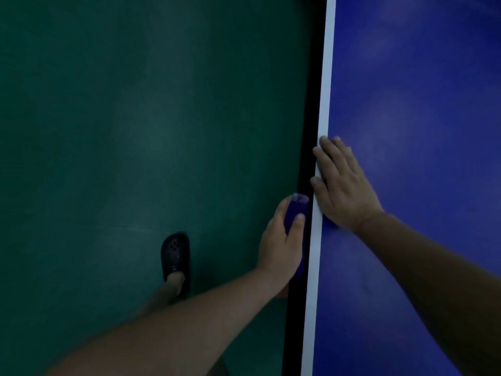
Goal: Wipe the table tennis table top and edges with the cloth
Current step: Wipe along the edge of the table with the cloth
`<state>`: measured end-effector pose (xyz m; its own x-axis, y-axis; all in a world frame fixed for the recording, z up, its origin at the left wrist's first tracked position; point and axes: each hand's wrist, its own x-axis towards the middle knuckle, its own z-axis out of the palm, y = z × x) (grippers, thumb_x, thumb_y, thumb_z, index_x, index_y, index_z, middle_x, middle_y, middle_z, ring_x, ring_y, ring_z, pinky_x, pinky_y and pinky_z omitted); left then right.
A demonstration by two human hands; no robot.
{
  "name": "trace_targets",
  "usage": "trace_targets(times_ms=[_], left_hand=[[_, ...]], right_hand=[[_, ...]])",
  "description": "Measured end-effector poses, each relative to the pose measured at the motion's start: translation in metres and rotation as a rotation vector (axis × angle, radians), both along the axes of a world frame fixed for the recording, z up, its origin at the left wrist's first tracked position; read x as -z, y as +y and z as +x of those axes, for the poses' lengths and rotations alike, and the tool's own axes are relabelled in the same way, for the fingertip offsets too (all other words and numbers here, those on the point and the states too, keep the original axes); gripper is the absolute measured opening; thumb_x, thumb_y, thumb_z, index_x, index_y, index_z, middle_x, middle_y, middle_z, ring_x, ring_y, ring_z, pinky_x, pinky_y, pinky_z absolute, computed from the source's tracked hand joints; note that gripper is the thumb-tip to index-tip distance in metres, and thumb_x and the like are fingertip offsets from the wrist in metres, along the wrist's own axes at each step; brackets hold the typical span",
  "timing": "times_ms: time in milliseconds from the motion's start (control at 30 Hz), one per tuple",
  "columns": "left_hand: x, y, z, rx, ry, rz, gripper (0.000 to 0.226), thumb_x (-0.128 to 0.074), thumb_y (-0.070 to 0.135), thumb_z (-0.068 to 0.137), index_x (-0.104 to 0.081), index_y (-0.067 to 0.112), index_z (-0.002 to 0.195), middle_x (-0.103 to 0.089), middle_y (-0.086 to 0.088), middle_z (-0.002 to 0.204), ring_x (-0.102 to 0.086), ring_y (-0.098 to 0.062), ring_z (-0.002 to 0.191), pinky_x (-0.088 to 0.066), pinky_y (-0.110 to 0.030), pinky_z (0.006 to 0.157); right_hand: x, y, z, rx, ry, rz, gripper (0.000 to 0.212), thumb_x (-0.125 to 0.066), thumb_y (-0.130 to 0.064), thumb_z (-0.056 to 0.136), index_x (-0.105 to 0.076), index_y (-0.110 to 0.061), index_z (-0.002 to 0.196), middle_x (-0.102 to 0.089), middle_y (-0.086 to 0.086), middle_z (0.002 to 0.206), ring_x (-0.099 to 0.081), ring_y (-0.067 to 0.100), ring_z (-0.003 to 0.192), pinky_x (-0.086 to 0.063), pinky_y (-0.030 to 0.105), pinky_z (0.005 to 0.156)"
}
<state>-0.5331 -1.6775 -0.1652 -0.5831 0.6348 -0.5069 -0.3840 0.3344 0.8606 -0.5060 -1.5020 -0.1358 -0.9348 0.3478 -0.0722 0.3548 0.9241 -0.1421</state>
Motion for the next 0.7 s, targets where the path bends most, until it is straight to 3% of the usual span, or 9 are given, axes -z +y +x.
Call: trace_targets(times_ms=[67,200,300,467,567,700], left_hand=[[0.003,0.024,-0.024,-0.014,0.042,-0.03,0.042,-0.044,0.04,0.103,-0.041,0.037,0.144,-0.057,0.01,0.136,-0.054,-0.008,0.122,-0.042,-0.032,0.105],[0.013,0.069,-0.064,-0.027,0.037,-0.054,0.042,-0.045,0.04,0.102,-0.041,0.038,0.144,-0.061,0.006,0.131,-0.059,-0.014,0.115,-0.046,-0.034,0.102],[0.01,0.065,-0.058,-0.062,0.028,-0.033,0.048,-0.045,0.05,0.096,-0.04,0.041,0.143,-0.057,0.014,0.137,-0.055,-0.005,0.123,-0.043,-0.035,0.108],[-0.023,0.028,-0.029,-0.008,-0.038,0.03,0.045,-0.046,0.054,0.092,-0.033,0.062,0.135,-0.049,0.031,0.137,-0.047,0.013,0.123,-0.04,-0.019,0.105],[-0.021,0.042,-0.042,-0.025,-0.066,-0.002,0.048,-0.046,0.052,0.093,-0.038,0.048,0.14,-0.055,0.025,0.132,-0.053,0.009,0.117,-0.045,-0.026,0.103],[-0.014,0.095,-0.095,-0.045,0.016,-0.033,0.038,-0.047,0.041,0.101,-0.043,0.04,0.139,-0.062,0.019,0.122,-0.059,0.0,0.106,-0.046,-0.023,0.094]], right_hand=[[0.007,-0.001,-0.001,0.016,0.055,-0.023,0.055,-0.033,-0.027,0.104,-0.033,0.002,0.151,-0.026,0.017,0.161,-0.019,0.033,0.151,-0.014,0.047,0.124],[0.01,0.0,0.003,0.051,0.088,-0.031,0.055,-0.036,-0.024,0.102,-0.035,-0.001,0.151,-0.028,0.014,0.161,-0.019,0.03,0.152,-0.01,0.046,0.125],[0.006,0.0,0.001,0.096,0.082,0.011,0.054,-0.036,-0.027,0.1,-0.04,-0.005,0.149,-0.032,0.014,0.159,-0.021,0.03,0.151,-0.009,0.052,0.124],[0.003,0.002,0.0,0.104,0.052,0.001,0.054,-0.033,-0.029,0.1,-0.041,-0.007,0.15,-0.031,0.012,0.16,-0.023,0.029,0.15,-0.012,0.053,0.122],[0.002,0.001,-0.001,0.107,0.041,-0.003,0.053,-0.033,-0.029,0.101,-0.039,-0.009,0.15,-0.031,0.011,0.16,-0.022,0.029,0.15,-0.013,0.052,0.123],[0.003,0.002,-0.001,0.1,0.049,-0.003,0.053,-0.036,-0.025,0.099,-0.041,-0.009,0.149,-0.033,0.012,0.159,-0.024,0.03,0.15,-0.015,0.053,0.122]])
